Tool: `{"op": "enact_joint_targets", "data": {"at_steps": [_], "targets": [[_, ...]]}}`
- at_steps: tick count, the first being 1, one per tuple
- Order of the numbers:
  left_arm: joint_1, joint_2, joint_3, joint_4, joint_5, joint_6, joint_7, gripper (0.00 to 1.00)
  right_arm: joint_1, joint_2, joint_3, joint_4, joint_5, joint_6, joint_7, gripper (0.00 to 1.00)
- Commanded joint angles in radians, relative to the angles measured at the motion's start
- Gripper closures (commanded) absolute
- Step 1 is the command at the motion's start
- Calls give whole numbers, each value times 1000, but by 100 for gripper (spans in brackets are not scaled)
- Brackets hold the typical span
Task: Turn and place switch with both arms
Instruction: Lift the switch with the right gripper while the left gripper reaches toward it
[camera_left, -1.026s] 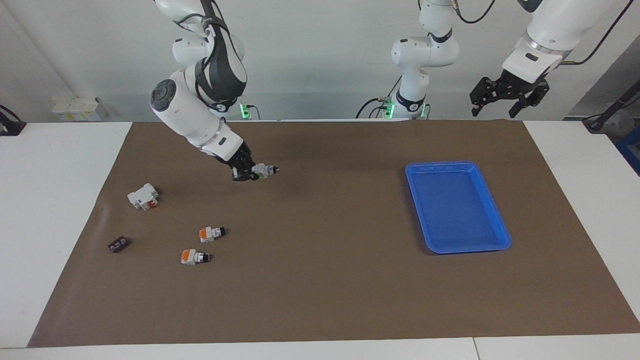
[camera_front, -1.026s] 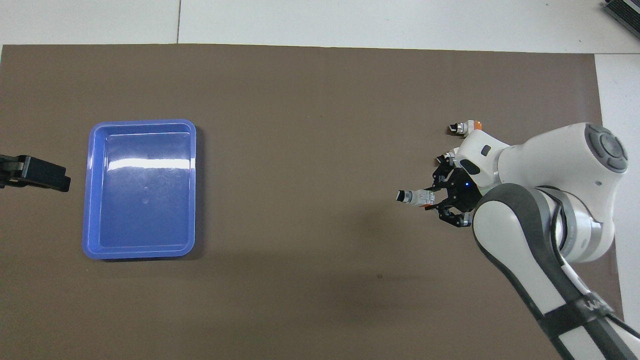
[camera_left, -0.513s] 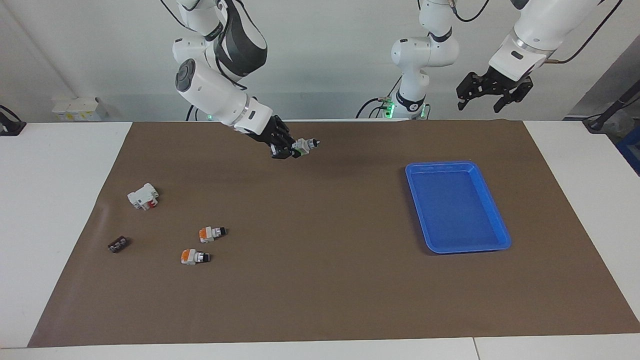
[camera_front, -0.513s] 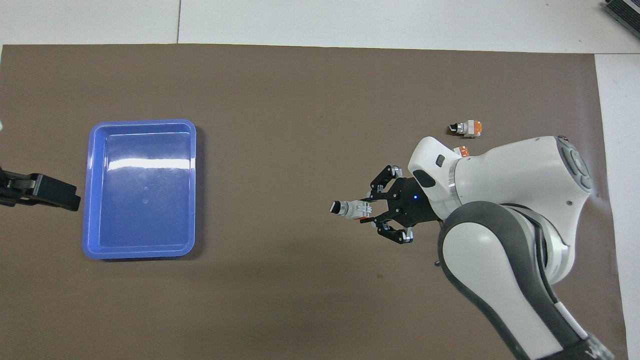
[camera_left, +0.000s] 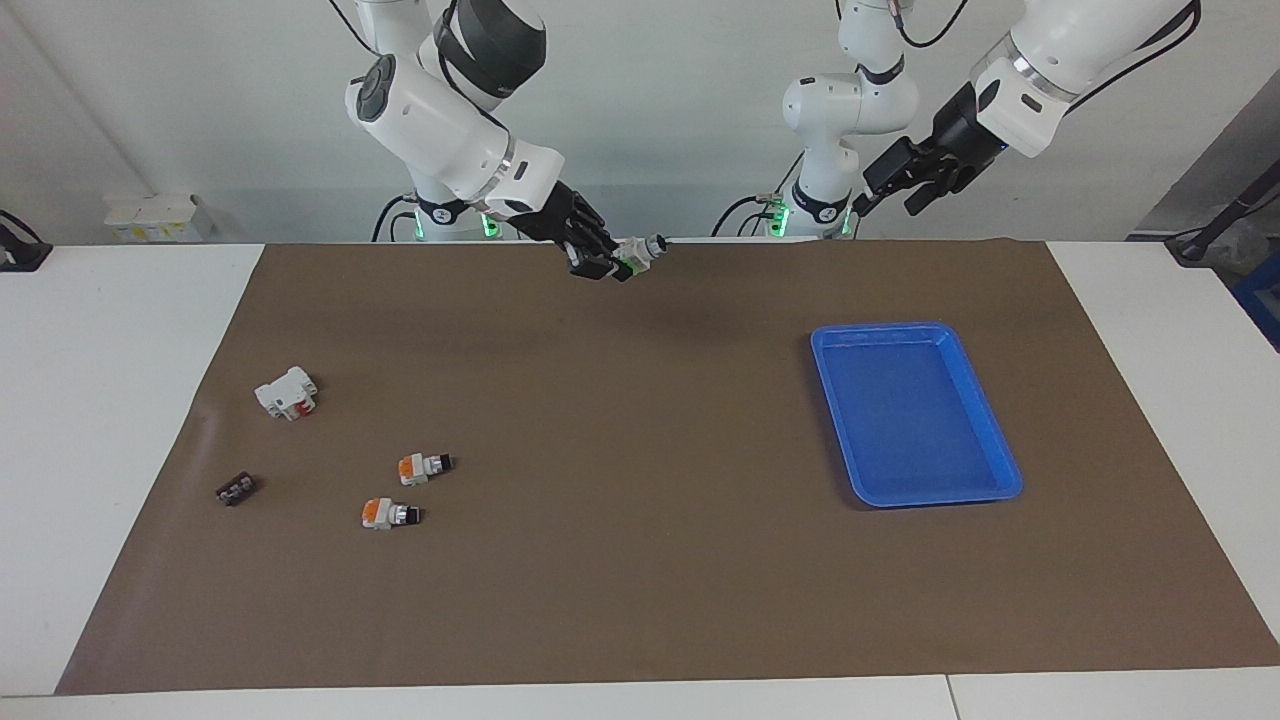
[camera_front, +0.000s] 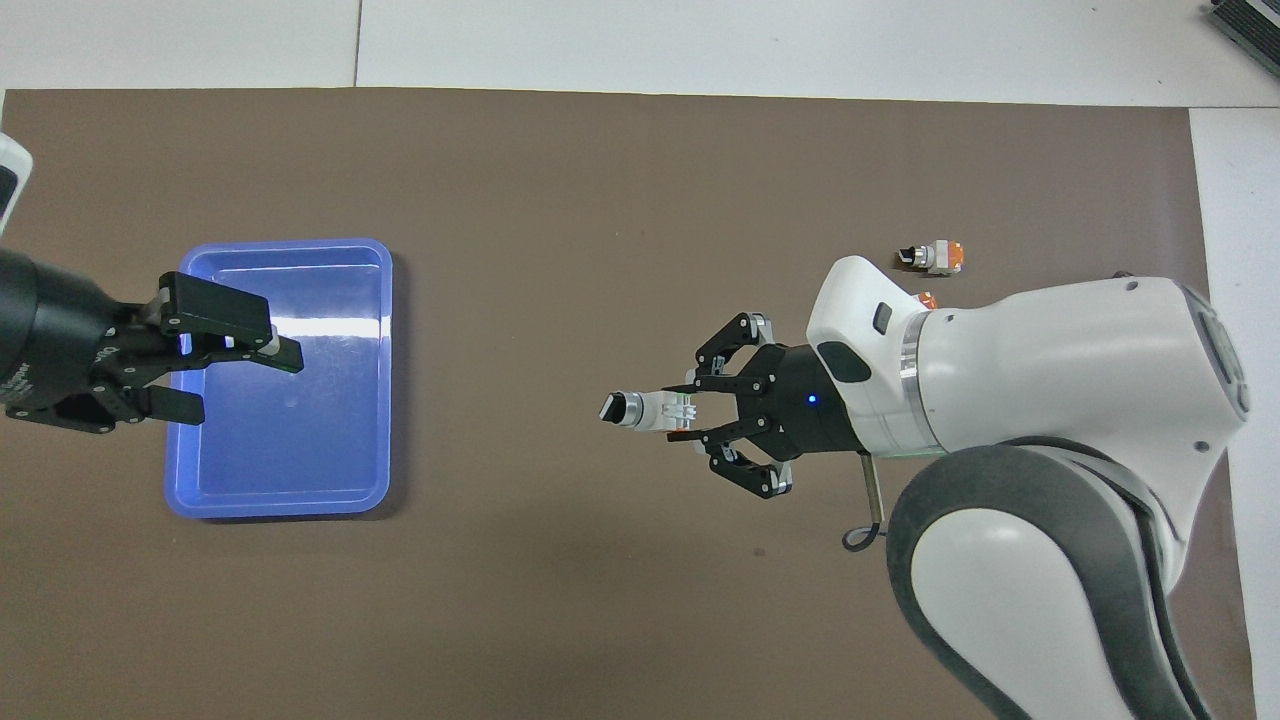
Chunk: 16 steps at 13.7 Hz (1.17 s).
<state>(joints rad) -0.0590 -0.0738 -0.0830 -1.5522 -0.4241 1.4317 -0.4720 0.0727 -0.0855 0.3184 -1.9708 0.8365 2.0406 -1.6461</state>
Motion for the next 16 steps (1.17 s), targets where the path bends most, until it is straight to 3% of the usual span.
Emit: {"op": "enact_joint_targets", "data": {"at_steps": [1,4,7,8,11,12,14,16], "targets": [[-8,-18,-62,-32,-31,93,-34,1,-14,-5,40,9,64,6,43,100],[-16,-26,-138,-78,-16,240,-46,0,-11,-5,63,12,64,49,68,100],[-64,-32,-159,-89,-16,253,1,3,-1,-3,64,12,64,55,69,100],[-67,-32,-161,-89,-16,243,63,7,1,-3,64,12,64,55,69,100],[-68,-43,-176,-100,-33,201,258,34,2,-3,64,12,64,61,69,100],[-68,-47,-179,-117,-45,210,327,35,4,-5,64,10,64,61,69,100],[-55,-78,-167,-195,-178,287,518,46,7,-5,64,10,64,62,71,100],[-44,-107,-158,-252,-283,334,610,48,7,-5,65,12,62,67,90,100]]}}
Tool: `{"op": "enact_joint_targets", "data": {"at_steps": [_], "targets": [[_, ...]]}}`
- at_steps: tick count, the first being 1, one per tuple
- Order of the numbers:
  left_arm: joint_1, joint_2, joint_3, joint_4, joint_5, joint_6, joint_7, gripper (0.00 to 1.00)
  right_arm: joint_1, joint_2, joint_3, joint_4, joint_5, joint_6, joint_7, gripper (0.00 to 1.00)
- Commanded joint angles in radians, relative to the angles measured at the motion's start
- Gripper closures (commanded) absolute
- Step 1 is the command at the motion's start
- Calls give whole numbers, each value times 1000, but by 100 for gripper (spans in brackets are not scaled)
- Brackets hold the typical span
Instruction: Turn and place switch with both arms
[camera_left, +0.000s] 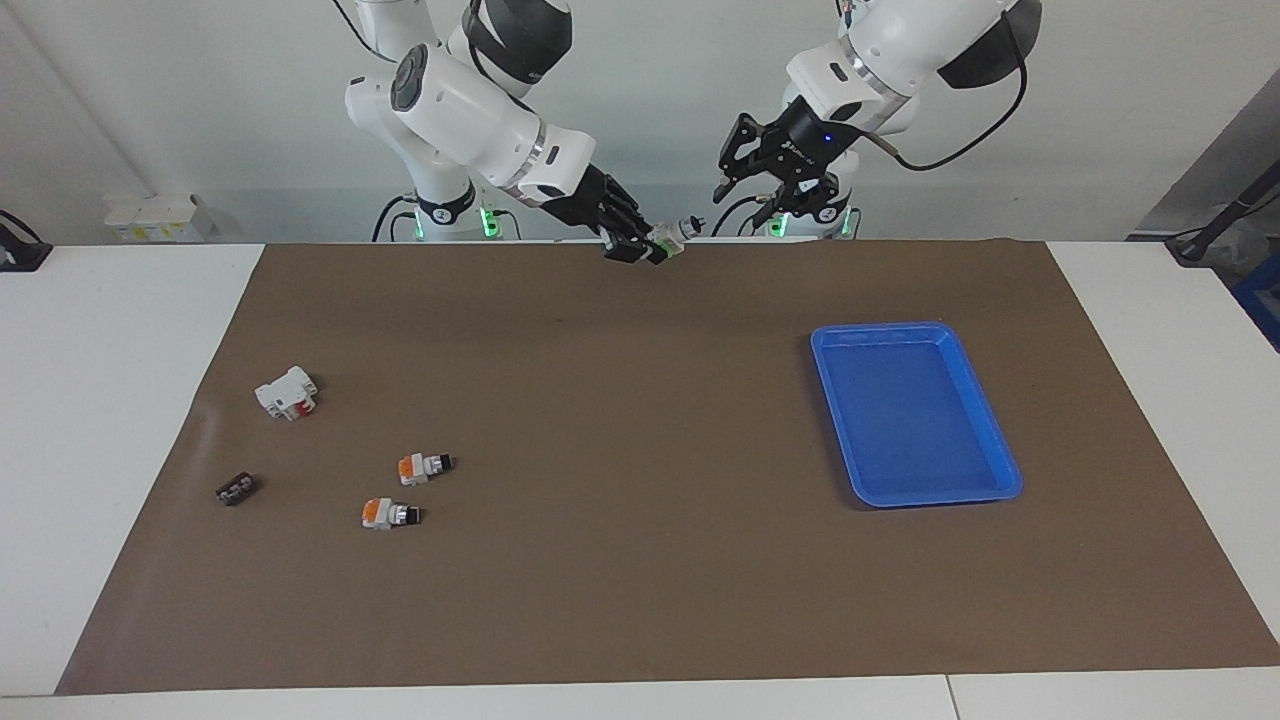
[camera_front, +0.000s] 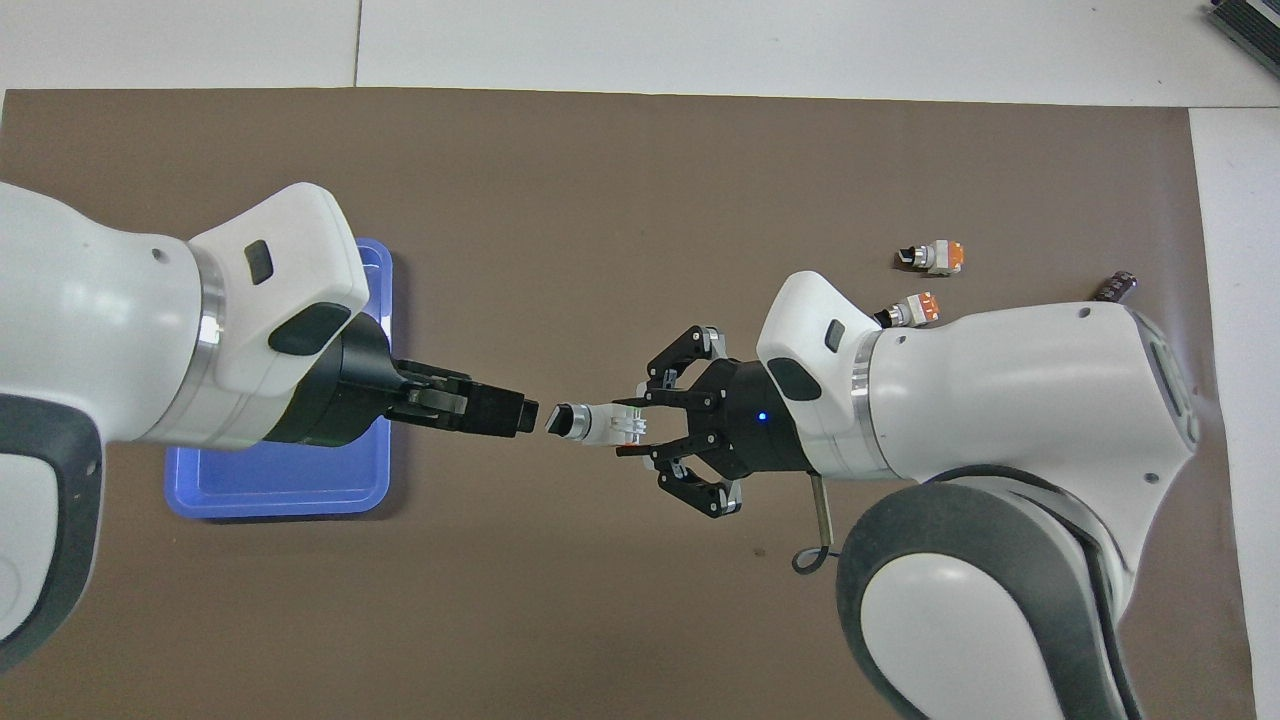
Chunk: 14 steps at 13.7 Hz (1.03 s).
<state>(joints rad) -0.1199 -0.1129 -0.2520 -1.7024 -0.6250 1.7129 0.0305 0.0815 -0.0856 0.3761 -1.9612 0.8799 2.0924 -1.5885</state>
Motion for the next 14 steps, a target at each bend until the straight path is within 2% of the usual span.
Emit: {"op": "enact_joint_targets", "data": {"at_steps": [1,3,7,11,14], "targets": [[17,-79,11,-117,-94,42,176,53,0,-5,7,1,16,17,39,100],[17,-111,14,-175,-143,63,287,62,0,-5,7,2,16,15,38,100],[17,-123,14,-198,-171,97,334,65,0,-5,7,1,16,15,39,100],[3,-133,10,-243,-171,212,364,69,0,-5,9,1,14,15,42,100],[2,-134,3,-247,-176,217,374,69,0,-5,9,1,16,15,42,100]]}}
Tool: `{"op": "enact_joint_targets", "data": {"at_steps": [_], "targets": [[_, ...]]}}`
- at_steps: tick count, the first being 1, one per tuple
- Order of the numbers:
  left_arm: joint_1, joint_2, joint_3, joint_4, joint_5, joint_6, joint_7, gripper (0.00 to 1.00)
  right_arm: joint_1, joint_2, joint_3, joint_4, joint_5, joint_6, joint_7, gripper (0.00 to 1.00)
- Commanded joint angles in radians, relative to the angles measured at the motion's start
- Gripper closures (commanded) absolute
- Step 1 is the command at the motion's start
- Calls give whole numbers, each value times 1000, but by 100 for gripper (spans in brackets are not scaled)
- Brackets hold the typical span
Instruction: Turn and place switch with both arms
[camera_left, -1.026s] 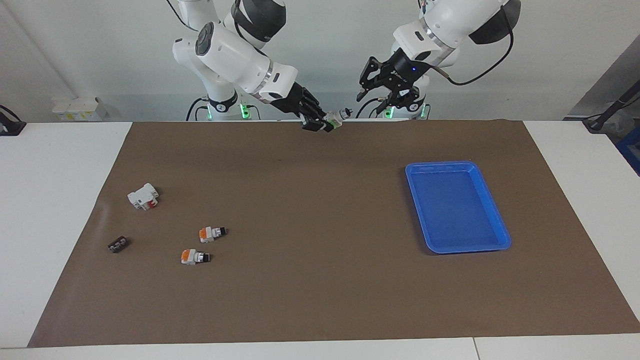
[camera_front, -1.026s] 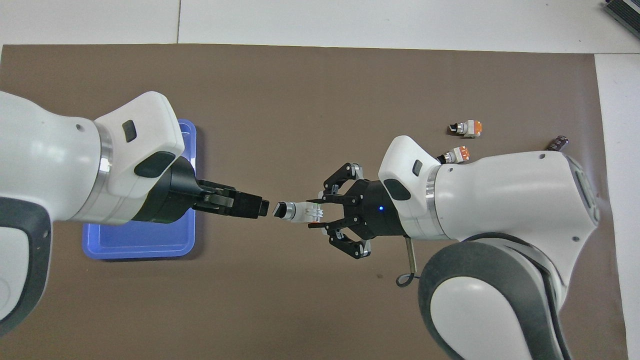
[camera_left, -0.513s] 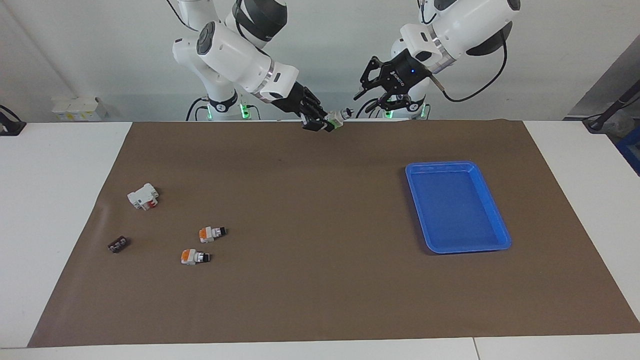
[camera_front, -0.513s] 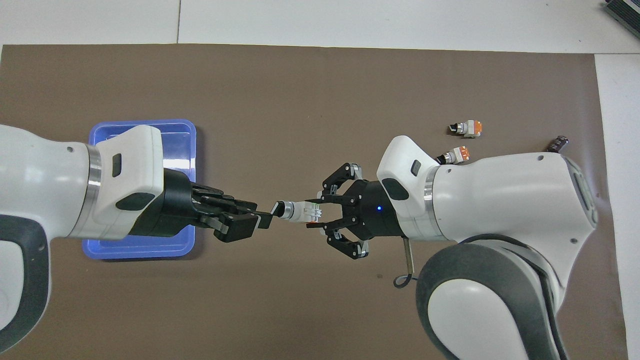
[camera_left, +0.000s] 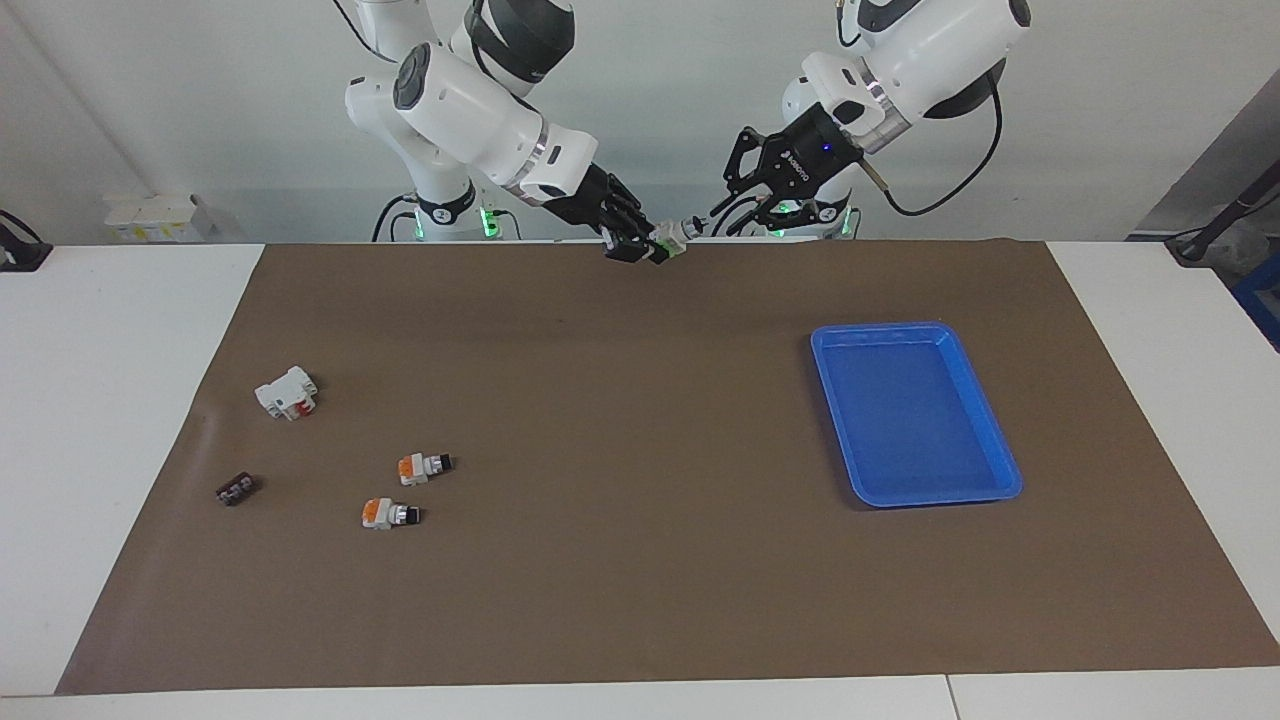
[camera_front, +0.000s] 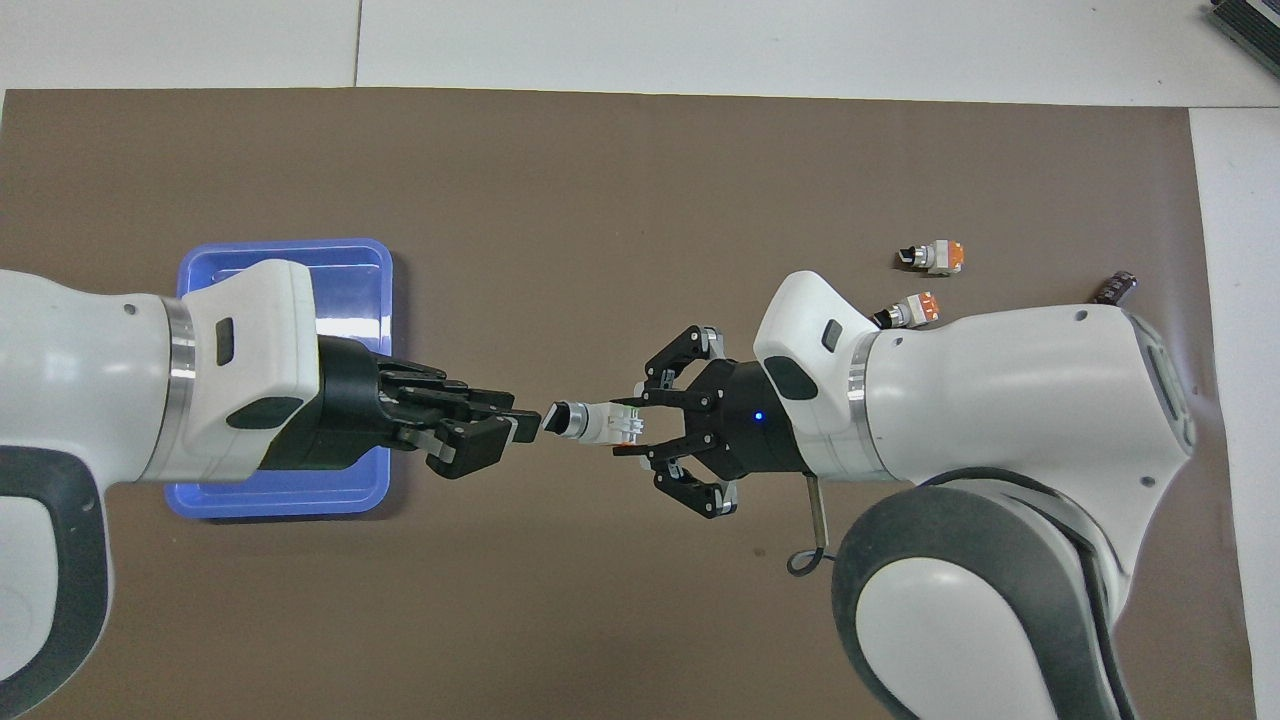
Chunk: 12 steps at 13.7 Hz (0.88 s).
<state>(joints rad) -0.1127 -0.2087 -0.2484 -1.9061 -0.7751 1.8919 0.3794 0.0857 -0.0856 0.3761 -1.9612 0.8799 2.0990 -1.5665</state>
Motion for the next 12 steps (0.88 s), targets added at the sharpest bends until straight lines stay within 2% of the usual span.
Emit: {"op": "enact_joint_targets", "data": {"at_steps": [1,9,10,11,12], "targets": [[-13,-37,0,-44,-35,39,27,69,-4,-5,9,1,16,10,20,100],[-36,-32,-5,-71,-49,45,65,71,8,-5,9,-1,14,24,20,100],[-39,-32,-5,-71,-50,39,65,82,8,-5,9,-1,16,24,20,100],[-39,-31,-5,-68,-59,41,65,99,8,-5,9,-1,14,24,20,100],[-38,-31,-3,-68,-67,45,65,100,8,-5,9,-1,14,24,20,100]]}}
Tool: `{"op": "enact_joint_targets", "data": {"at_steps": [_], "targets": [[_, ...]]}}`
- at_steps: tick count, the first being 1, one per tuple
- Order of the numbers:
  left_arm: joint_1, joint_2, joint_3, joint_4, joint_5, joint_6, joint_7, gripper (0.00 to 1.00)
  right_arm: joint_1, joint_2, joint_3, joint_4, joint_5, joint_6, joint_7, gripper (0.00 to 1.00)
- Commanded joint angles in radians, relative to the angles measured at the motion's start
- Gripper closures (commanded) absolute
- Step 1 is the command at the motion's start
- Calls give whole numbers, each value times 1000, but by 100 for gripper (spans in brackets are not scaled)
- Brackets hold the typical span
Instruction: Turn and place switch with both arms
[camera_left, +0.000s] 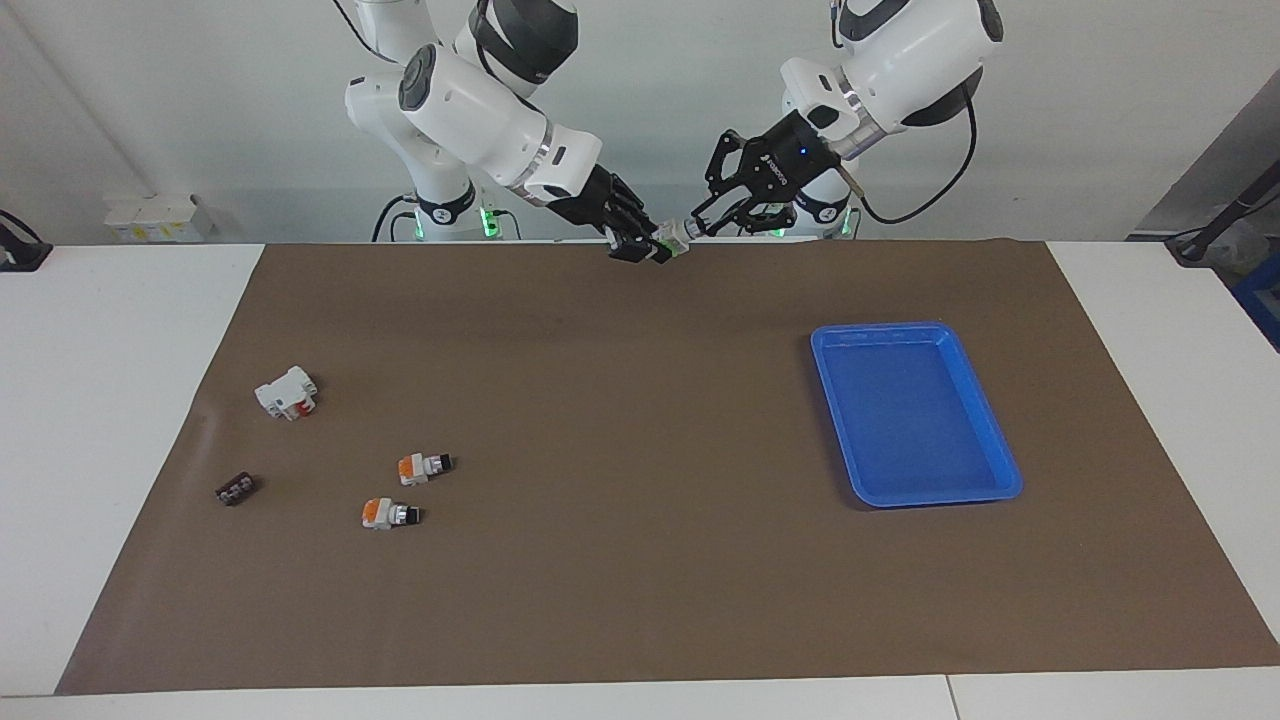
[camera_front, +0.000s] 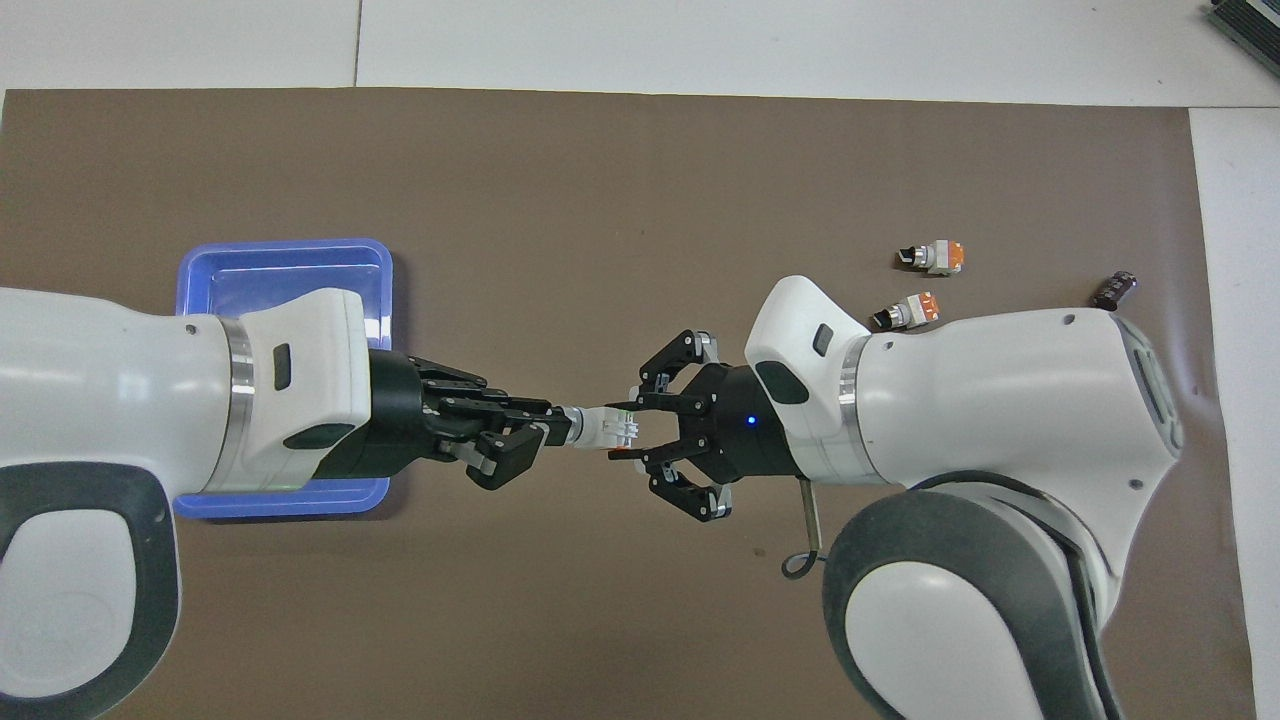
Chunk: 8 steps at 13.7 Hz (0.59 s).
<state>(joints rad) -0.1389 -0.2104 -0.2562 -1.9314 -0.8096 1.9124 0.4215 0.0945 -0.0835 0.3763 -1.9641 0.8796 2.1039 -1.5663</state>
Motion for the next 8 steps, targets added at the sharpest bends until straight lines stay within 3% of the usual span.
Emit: {"op": "enact_joint_targets", "data": {"at_steps": [1,4,8], "targets": [[-11,-29,6,-44,-33,23,22,100,-1,-7,9,2,15,19,20,100],[-10,-33,6,-46,-34,14,2,100,-1,-7,9,2,15,30,22,100],[-13,-38,2,-44,-33,-10,-240,100,-1,-7,9,2,15,30,20,100]]}}
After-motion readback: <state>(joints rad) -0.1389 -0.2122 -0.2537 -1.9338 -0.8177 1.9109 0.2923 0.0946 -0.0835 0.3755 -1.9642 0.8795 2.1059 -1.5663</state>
